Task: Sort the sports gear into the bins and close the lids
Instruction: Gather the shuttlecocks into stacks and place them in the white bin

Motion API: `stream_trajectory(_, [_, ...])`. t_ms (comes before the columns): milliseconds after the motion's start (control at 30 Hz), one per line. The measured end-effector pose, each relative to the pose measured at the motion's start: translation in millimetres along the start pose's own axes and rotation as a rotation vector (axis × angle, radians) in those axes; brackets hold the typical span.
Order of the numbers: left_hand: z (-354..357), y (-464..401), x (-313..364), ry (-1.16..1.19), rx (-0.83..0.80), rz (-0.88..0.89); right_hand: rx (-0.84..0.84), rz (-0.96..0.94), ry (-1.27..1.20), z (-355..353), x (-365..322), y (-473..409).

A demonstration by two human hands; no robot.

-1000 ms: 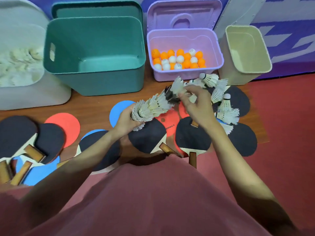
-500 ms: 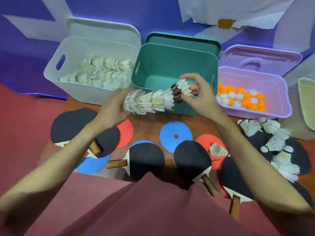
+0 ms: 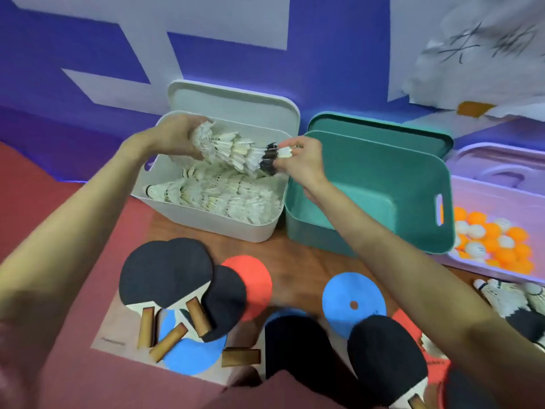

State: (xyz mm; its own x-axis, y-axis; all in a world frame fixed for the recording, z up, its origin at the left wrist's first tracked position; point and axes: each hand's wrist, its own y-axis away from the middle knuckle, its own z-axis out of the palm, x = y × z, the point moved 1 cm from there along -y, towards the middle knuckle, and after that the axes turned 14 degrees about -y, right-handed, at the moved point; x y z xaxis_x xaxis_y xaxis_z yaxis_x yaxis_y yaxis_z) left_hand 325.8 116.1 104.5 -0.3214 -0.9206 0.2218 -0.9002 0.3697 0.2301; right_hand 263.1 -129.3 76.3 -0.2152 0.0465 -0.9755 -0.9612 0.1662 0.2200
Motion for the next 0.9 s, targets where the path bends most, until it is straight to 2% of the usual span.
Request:
stream_trajectory(233, [42, -26, -43, 0.101, -0.203, -0.042, -0.023, -0.042, 0.377, 27, 26, -21])
stream_trajectory(400, [65, -35, -61, 0.067, -0.383, -0.074, -0.138, -0.088, 0.585, 37, 37, -13])
stream_trajectory(500, [66, -27, -56, 0.186, -0.467, -0.125, -0.233, -0.199, 0.847, 34, 41, -8])
stream_trajectory(567, [62, -22, -53, 0.287, -0.421, -0.136, -0.251, -0.306, 1.017, 31, 43, -7])
stream_trajectory(667, [62, -16, -54, 0.343, -0.33, -0.145, -0.251, -0.365, 1.079, 28, 44, -10])
stream_trajectory(900, [72, -7, -44, 0.054, -0.227, -0.14, -0.328, -0.335, 1.074, 24, 39, -12])
